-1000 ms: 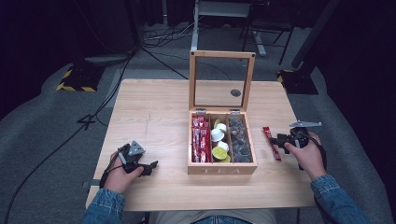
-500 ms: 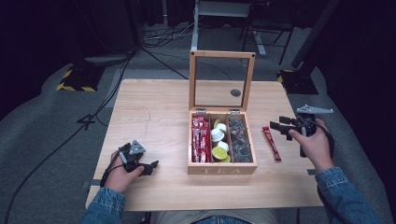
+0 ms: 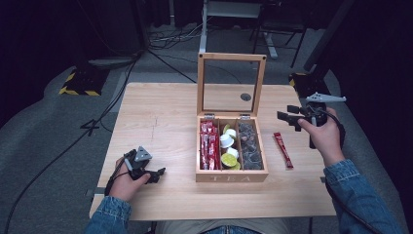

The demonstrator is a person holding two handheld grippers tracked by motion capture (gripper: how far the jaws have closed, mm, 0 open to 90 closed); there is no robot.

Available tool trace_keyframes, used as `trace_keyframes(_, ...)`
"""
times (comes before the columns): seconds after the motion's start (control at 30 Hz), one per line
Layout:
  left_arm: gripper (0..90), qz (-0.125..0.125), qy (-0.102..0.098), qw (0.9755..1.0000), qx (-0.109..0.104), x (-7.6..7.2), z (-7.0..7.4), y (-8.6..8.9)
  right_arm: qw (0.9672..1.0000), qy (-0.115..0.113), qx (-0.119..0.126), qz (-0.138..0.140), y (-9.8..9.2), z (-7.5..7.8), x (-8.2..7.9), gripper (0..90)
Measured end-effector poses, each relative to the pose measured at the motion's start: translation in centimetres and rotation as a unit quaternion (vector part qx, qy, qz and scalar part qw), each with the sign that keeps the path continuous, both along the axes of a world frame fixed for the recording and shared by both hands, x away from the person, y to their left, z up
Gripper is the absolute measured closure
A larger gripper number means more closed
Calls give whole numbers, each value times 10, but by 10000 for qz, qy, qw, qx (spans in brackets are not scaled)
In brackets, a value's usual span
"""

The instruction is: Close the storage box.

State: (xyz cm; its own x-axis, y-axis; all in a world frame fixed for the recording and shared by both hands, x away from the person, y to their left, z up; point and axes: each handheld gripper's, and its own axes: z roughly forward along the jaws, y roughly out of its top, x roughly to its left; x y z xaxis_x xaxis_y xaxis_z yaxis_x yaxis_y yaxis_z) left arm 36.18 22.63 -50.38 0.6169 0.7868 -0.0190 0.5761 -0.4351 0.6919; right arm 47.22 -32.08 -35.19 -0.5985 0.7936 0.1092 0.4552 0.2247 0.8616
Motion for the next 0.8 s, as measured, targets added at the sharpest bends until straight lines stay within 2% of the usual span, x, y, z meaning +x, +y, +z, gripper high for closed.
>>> trace_keyframes(0.2, 155, 1, 6, 10000, -10, 0, 0, 0, 10000, -34, 60, 17, 6, 12, 10, 382)
trace_keyframes(0.33, 155, 71, 1, 10000, -15, 0, 0, -1, 9998, -164, -96, 22, 11, 21, 18, 396)
trace_keyframes(0.53, 154, 81, -9, 10000, 6, 0, 0, -1, 9998, -196, -10, 96, 19, 34, 31, 395)
trace_keyframes(0.8, 154, 80, -13, 10000, 11, 0, 0, -1, 9991, -369, 104, 177, 36, 54, 58, 387)
